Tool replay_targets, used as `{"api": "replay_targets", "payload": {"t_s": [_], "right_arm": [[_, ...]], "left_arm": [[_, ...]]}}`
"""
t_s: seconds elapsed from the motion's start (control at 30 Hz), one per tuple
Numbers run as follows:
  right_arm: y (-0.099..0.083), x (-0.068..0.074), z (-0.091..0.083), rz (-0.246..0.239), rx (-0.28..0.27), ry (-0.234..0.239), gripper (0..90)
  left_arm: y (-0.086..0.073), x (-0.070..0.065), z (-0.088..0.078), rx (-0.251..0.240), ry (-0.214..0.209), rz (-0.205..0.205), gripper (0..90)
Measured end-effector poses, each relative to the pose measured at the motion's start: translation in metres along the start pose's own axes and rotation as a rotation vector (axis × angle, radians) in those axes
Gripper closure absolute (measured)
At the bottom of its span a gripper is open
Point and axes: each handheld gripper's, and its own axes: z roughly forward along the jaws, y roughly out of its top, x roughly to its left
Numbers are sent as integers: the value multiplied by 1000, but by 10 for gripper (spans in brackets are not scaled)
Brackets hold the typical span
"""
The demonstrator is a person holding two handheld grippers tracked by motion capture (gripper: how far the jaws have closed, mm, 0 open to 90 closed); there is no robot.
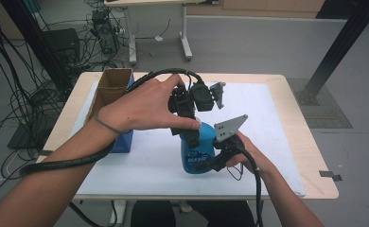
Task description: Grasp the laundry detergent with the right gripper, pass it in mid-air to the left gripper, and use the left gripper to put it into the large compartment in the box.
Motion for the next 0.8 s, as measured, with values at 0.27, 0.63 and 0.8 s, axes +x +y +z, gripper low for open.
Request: {"api": "replay_targets", "payload": {"t_s": [0.27, 0.63, 0.8], "right_arm": [[1, 0, -1, -3, -1, 1, 407], [3, 1, -1, -14, 1, 3, 408], [3, 1, -2, -12, 1, 3, 408]], "left_arm": [[1, -2, 0, -2, 4, 3, 61], [1, -5, -2, -10, 22, -1, 61], [0, -7, -3, -17, 29, -2, 63]]}}
